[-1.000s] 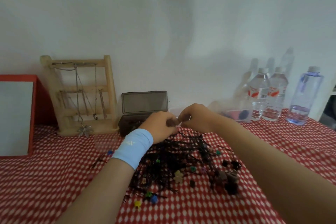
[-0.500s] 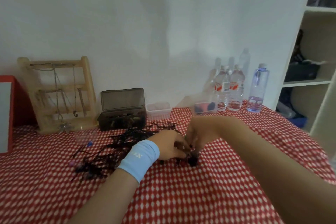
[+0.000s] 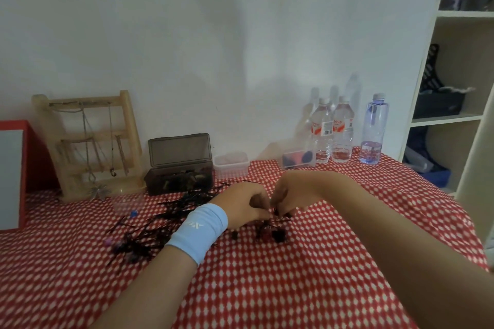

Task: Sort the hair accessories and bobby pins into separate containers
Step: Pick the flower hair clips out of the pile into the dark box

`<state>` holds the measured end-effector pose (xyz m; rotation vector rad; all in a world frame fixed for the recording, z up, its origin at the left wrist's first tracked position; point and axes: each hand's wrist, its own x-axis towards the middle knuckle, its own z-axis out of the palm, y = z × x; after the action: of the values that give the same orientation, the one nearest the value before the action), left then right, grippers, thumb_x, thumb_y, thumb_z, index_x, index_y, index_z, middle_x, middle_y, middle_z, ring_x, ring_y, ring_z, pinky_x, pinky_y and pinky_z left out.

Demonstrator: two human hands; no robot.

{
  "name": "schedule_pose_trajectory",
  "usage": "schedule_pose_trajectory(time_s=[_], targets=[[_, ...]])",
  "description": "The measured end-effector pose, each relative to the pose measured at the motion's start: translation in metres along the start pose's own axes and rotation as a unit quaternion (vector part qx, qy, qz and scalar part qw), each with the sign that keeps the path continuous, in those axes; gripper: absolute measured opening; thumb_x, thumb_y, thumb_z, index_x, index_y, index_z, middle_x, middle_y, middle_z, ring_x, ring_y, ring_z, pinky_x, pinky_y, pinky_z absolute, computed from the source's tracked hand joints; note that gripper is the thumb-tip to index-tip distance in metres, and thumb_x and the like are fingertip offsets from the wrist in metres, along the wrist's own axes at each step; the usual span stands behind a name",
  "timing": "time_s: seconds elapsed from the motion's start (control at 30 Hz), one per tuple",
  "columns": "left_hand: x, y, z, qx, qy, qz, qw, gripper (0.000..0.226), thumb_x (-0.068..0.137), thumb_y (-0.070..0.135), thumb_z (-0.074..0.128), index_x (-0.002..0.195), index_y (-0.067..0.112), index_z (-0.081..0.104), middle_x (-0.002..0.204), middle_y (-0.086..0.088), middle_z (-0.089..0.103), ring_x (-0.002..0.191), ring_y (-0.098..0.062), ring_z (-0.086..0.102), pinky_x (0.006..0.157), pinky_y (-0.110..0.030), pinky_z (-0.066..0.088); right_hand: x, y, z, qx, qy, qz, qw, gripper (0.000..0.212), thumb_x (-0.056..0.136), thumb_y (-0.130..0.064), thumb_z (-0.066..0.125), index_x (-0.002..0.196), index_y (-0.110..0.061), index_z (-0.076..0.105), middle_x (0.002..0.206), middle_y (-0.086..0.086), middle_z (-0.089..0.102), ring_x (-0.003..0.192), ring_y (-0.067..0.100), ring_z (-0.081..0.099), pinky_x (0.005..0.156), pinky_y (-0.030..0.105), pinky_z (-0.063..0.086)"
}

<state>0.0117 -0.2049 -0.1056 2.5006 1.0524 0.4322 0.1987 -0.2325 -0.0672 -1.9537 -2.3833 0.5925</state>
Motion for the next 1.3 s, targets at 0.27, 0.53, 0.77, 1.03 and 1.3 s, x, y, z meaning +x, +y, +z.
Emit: schedule_pose_trajectory(time_s=[0.27, 0.53, 0.77, 1.03, 1.3], targets=[[0.006, 0.021, 0.013, 0.072, -0.133, 0.041, 0.988, 0.027, 0.086, 0.029, 0.073, 0.112, 0.029, 0.074, 0.118, 0.007, 0.068, 0.102, -0.012, 0.06, 0.092, -0.024, 0.047, 0.008, 0.007, -0.001, 0.019, 0.028, 0.029, 0.999, 0.033, 0.095, -0.005, 0.063, 0.12, -0.024, 0.073, 0.11, 0.002, 0.075, 0.082, 0.011, 0.074, 0.081, 0.029, 0.062], [0.01, 0.007, -0.005, 0.024, -0.065, 0.023, 0.997, 0.019, 0.085, 0.031, 0.074, 0.104, 0.027, 0.075, 0.108, 0.012, 0.069, 0.098, -0.006, 0.061, 0.091, -0.023, 0.047, 0.016, 0.011, 0.003, -0.01, 0.068, 0.03, 0.997, 0.037, 0.088, 0.0, 0.067, 0.115, -0.024, 0.075, 0.113, -0.004, 0.074, 0.1, 0.013, 0.068, 0.095, 0.032, 0.056], [0.013, -0.032, -0.039, 0.006, 0.018, -0.035, 0.999, 0.015, 0.088, 0.031, 0.07, 0.103, 0.027, 0.068, 0.092, 0.015, 0.059, 0.087, -0.006, 0.056, 0.084, -0.021, 0.042, 0.039, -0.01, -0.001, 0.017, 0.092, 0.018, 0.995, 0.035, 0.09, -0.001, 0.061, 0.108, -0.025, 0.078, 0.106, -0.006, 0.074, 0.095, 0.013, 0.067, 0.093, 0.031, 0.056], [0.033, -0.033, -0.032, 0.011, -0.005, -0.017, 1.0, 0.022, 0.095, 0.027, 0.062, 0.115, 0.025, 0.069, 0.116, 0.009, 0.064, 0.096, -0.005, 0.057, 0.095, -0.024, 0.042, 0.046, -0.003, -0.005, -0.093, -0.105, 0.135, 0.981, 0.037, 0.087, -0.014, 0.077, 0.119, 0.0, 0.066, 0.087, 0.002, 0.069, 0.073, 0.012, 0.068, 0.063, 0.021, 0.054], [0.044, -0.033, -0.015, 0.004, -0.041, -0.021, 0.999, 0.017, 0.092, 0.027, 0.065, 0.109, 0.027, 0.07, 0.119, 0.007, 0.065, 0.109, -0.015, 0.059, 0.103, -0.037, 0.046, 0.041, 0.003, -0.005, -0.066, -0.035, 0.047, 0.996, 0.028, 0.088, -0.012, 0.073, 0.115, -0.021, 0.075, 0.111, -0.002, 0.074, 0.101, 0.015, 0.069, 0.095, 0.029, 0.053]])
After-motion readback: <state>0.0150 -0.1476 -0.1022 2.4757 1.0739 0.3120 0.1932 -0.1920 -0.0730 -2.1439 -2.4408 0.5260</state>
